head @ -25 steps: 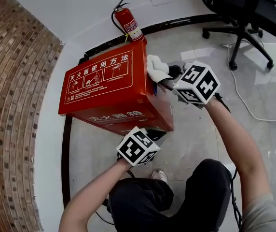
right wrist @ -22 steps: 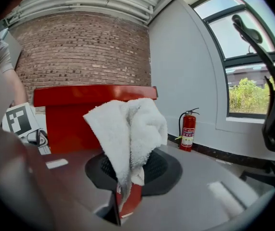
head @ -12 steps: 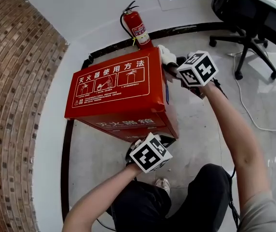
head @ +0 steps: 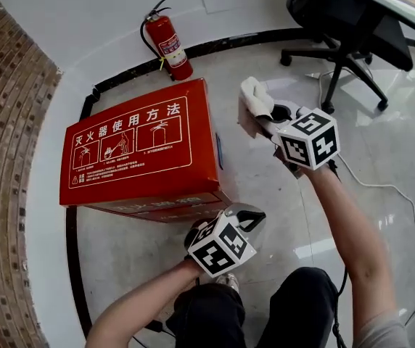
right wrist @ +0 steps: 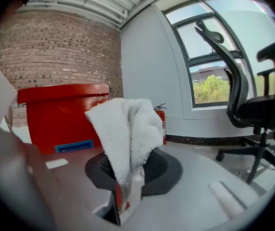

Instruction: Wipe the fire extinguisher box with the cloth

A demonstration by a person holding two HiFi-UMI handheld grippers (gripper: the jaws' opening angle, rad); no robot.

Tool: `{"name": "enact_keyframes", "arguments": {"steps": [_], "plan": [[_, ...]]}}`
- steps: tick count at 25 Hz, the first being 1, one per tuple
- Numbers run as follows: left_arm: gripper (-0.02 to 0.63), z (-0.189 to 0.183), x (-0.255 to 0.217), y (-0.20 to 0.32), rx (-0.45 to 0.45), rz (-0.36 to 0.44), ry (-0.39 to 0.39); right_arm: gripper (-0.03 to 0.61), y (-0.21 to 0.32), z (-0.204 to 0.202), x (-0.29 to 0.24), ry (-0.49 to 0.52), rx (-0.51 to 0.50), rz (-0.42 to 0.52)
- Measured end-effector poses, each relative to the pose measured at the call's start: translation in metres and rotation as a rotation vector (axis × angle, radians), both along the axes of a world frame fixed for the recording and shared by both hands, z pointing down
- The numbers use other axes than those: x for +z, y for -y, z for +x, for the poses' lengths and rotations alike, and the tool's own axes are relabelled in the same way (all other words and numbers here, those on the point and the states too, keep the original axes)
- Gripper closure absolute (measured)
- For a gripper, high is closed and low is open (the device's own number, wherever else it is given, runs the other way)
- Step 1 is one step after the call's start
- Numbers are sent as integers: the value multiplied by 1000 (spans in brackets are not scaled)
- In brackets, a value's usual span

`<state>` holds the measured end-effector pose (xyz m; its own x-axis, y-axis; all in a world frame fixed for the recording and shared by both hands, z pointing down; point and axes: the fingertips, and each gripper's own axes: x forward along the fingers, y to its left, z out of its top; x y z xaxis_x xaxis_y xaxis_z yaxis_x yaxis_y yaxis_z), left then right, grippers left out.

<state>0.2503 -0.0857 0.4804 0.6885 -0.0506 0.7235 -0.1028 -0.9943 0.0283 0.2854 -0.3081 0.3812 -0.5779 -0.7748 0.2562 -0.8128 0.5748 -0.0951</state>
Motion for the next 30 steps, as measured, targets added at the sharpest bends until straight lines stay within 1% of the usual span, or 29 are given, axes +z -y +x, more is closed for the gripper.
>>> {"name": "enact_keyframes", "arguments": {"steps": [2, 5, 7, 10, 13, 16, 19, 22, 23, 27, 30], "plan": [[614, 14, -15, -2, 5, -17, -44, 486, -20, 11, -12, 9, 26, 3], [614, 25, -43, -7, 26, 4, -100, 483, -57, 23, -36, -21, 34, 2], [614, 29, -65, -11, 21, 5, -128, 483, -83, 31, -61, -33, 35, -1], [614, 34, -102, -18, -14, -42, -159, 483, -123, 38, -100, -20, 50, -27], [614, 35, -148, -21, -50, -79, -184, 483, -159, 37, -135, -9, 87, -58], [614, 27, -196, -23, -91, -105, -195, 483, -187, 33, -175, 7, 142, -77], [614, 18, -247, -23, -139, -124, -206, 483, -209, 27, -229, 51, 190, -78], [614, 8, -309, -31, -198, -203, -270, 483, -229, 19, -288, 84, 229, -59], [614, 3, -331, -32, -212, -218, -294, 483, -234, 15, -308, 98, 244, -54], [614, -16, -418, -22, -258, -193, -354, 483, -240, 5, -379, 142, 283, -55], [614, -24, -467, -22, -281, -196, -372, 483, -241, -1, -421, 155, 294, -60]]}}
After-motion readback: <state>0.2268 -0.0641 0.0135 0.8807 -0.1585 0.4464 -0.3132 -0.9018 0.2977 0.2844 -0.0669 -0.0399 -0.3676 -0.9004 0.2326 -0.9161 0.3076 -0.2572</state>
